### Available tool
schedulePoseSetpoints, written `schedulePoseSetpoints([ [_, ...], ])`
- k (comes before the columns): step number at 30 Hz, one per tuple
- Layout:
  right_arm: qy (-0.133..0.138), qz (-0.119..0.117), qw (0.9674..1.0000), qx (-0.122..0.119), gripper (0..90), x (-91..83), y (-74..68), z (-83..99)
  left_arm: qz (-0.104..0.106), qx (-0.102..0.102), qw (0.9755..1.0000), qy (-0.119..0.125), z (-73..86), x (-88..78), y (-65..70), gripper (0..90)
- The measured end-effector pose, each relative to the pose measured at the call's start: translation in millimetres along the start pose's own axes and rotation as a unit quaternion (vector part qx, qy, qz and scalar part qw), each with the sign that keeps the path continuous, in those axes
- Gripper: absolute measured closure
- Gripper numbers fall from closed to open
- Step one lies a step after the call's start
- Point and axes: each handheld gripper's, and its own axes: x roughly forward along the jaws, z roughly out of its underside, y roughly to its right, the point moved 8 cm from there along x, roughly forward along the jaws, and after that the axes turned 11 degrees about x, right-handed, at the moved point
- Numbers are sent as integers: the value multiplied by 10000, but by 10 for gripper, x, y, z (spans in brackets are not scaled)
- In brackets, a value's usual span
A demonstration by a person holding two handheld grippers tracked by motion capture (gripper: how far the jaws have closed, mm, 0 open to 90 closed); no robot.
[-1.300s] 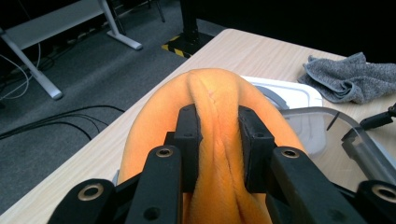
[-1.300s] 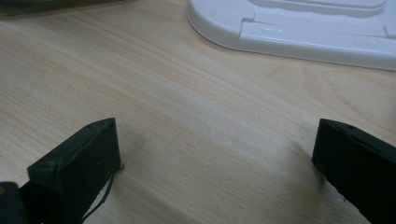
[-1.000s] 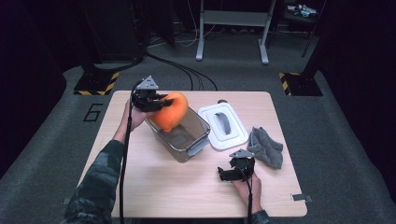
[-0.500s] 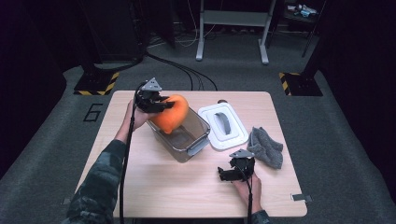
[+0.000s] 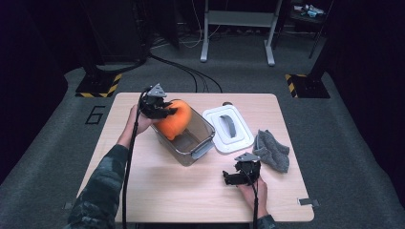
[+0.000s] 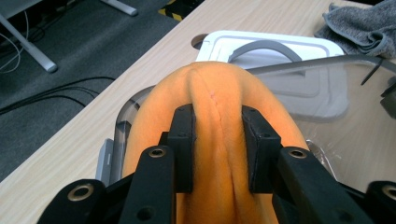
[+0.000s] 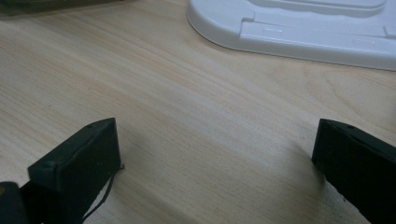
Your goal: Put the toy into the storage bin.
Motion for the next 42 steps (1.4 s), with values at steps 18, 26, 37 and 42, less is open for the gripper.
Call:
schedulePoseSetpoints([
  [18, -2, 1, 10000, 6, 4, -1, -1, 1, 53, -324, 9940, -1040, 182, 271, 80, 570],
  [26, 7, 1, 10000, -18, 5, -1, 4, -2, -40, -751, 9925, -961, 186, 262, 68, 387],
  [37, 7, 1, 10000, -17, 5, 0, 4, -2, -43, -1031, 9935, -473, 171, -51, 131, 194],
  [42, 6, 1, 10000, -19, 5, -1, 4, -2, -108, -1106, 9935, -230, 172, -248, 158, 155],
])
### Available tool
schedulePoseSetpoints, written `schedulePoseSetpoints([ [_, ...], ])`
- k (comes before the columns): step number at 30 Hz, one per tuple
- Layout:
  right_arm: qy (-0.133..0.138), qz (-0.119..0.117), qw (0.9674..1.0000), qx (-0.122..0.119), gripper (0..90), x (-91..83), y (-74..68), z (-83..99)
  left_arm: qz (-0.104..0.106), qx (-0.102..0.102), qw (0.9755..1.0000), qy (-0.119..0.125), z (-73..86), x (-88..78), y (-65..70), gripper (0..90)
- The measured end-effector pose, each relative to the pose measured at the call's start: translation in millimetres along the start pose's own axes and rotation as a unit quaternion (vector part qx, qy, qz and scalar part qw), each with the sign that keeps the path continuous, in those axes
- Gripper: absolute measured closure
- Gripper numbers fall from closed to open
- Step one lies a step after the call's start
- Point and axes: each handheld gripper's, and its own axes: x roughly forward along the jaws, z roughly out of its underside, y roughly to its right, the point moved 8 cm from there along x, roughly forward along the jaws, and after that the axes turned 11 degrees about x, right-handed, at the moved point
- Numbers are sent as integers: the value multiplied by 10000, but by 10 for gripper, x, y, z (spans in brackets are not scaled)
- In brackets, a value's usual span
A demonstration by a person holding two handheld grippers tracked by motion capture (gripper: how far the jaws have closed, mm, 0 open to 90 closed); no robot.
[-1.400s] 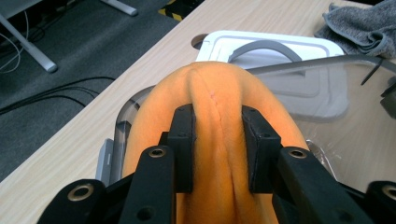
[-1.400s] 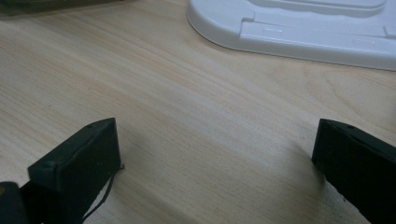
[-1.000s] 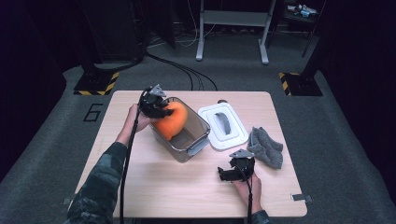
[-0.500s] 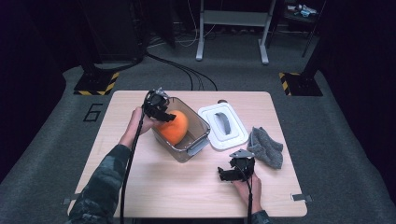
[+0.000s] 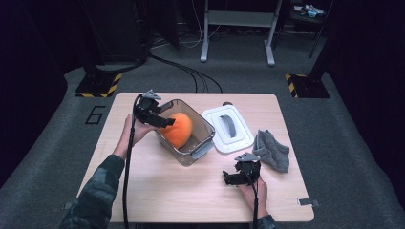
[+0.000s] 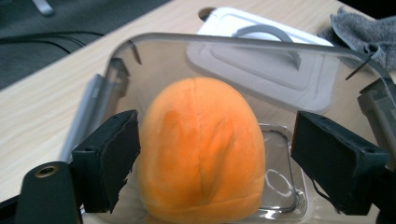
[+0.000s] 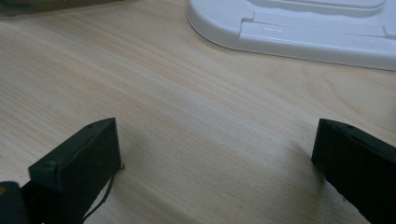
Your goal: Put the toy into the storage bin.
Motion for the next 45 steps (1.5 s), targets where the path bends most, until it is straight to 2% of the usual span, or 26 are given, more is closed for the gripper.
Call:
schedulePoseSetpoints([
  [3, 0, 1, 10000, 2, 5, 0, 0, 0, -34, 80, 10000, 12, 43, -105, 27, 147],
  [6, 1, 1, 10000, 0, 6, 0, 0, 0, -110, 66, 9999, 22, 105, -193, 34, 134],
  [9, 1, 1, 10000, 2, 5, 0, 0, 0, -245, 90, 9996, 79, 168, -277, 25, 122],
  [22, 0, 2, 10000, 3, 5, 0, 0, 0, -564, -127, 9980, 263, 537, -576, 25, 115],
  [30, 0, 2, 10000, 0, 5, 0, 0, 0, -669, -316, 9968, 314, 806, -614, 25, 114],
  [45, -2, 9, 10000, 38, 5, -1, -5, 2, -859, -523, 9949, 70, 1261, -507, 15, 113],
])
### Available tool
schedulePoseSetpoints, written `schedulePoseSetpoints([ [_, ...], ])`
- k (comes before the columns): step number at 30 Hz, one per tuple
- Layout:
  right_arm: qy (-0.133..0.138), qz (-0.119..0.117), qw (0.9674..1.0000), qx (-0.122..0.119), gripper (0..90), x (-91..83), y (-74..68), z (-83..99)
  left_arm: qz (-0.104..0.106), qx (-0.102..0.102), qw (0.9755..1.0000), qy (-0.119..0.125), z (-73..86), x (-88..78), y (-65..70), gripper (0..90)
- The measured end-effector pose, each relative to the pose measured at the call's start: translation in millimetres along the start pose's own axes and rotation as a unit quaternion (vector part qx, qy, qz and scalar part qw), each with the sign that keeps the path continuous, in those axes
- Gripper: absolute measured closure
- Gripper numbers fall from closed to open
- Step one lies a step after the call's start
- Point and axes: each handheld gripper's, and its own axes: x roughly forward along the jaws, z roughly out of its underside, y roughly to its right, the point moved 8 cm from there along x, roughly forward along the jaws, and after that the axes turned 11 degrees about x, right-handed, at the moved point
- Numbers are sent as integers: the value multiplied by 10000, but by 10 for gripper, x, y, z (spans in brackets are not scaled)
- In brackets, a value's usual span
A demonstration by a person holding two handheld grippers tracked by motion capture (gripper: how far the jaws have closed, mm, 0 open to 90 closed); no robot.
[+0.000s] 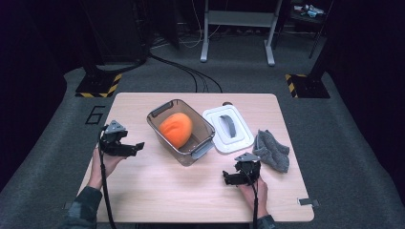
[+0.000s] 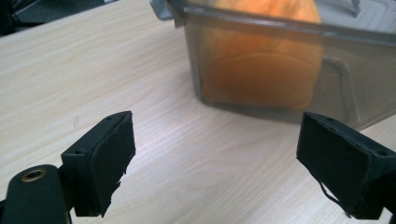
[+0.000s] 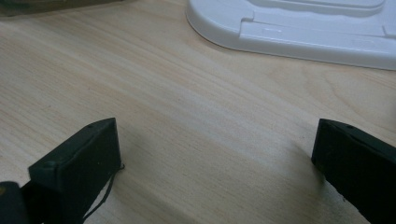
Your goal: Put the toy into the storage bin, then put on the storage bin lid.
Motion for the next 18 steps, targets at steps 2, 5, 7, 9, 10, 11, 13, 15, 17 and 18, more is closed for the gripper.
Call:
schedulePoseSetpoints([
  [2, 14, 1, 10000, 49, 5, 2, -7, -3, -42, -11, 10000, -31, 60, 28, 3, 113],
  [5, 16, 3, 10000, 48, 5, 3, -7, -3, -97, -88, 9999, -78, 178, 80, 27, 112],
  [7, 2, 4, 10000, 88, 4, 3, -13, -3, -191, -40, 9997, -176, 252, 124, 26, 112],
  [9, -7, -1, 10000, 97, 4, 3, -16, -3, -247, -44, 9994, -225, 308, 162, 25, 111],
  [10, -6, -1, 10000, 95, 4, 3, -16, -3, -262, -82, 9994, -208, 339, 182, 26, 111],
  [11, -6, 0, 10000, 94, 4, 3, -15, -3, -306, -88, 9992, -242, 378, 202, 21, 111],
  [13, -8, -1, 10000, 95, 4, 3, -16, -3, -208, -220, 9990, -329, 455, 256, 9, 110],
  [15, -15, -18, 10000, 82, 4, 4, -16, -4, -248, -364, 9986, -296, 491, 294, -26, 110],
  [17, 6, -55, 10000, 38, 4, 10, -15, -12, -282, -440, 9982, -308, 514, 295, -44, 110],
  [18, -14, -80, 10000, -21, 4, 10, -16, -11, -339, -420, 9982, -273, 523, 301, -49, 110],
])
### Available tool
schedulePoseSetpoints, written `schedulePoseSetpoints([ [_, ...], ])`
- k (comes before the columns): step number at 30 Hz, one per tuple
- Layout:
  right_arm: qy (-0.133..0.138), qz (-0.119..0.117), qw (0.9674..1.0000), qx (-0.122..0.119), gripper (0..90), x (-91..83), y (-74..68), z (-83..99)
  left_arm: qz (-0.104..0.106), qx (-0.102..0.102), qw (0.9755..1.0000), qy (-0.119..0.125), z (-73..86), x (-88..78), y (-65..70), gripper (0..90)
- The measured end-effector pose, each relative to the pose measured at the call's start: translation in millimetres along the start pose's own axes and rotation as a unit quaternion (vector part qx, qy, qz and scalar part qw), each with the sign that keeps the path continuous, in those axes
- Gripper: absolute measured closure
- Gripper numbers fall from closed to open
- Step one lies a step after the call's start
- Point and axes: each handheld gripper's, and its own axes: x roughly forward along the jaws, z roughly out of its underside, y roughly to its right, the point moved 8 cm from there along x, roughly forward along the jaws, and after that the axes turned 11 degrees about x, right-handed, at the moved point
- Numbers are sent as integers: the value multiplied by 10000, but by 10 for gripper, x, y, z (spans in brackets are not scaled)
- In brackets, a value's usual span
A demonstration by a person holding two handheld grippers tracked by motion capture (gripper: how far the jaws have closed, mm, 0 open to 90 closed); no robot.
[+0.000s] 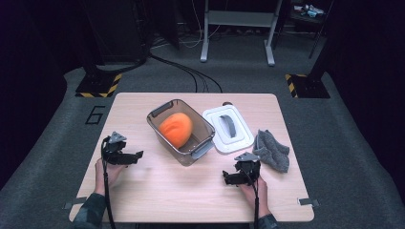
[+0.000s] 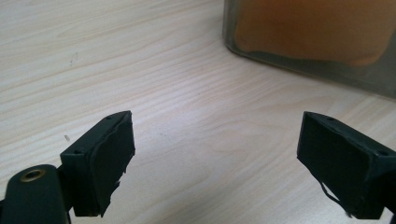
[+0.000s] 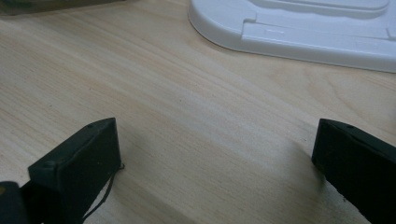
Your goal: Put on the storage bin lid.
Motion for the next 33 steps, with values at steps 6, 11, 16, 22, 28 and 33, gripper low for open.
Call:
schedulePoseSetpoints([
  [6, 18, -19, 10000, -3, 4, 5, -14, -1, 24, -30, 9995, -316, 156, 143, 16, 110],
  [11, -26, -62, 10000, -47, 3, -28, -13, 31, -398, 278, 9981, -376, 245, 208, -5, 110],
  [16, -229, -53, 9997, -59, 2, -32, -10, 23, -236, 65, 9984, -515, 338, 254, -32, 109],
  [22, -266, -196, 9994, -101, 11, -97, -47, -58, -333, -40, 9991, -266, 365, 249, -34, 103],
  [28, -266, -241, 9993, -121, 22, -118, -44, -181, -309, -156, 9992, -215, 391, 234, -32, 102],
  [33, -178, -209, 9996, -109, 22, -129, -22, -322, -294, -173, 9991, -238, 397, 230, -30, 102],
])
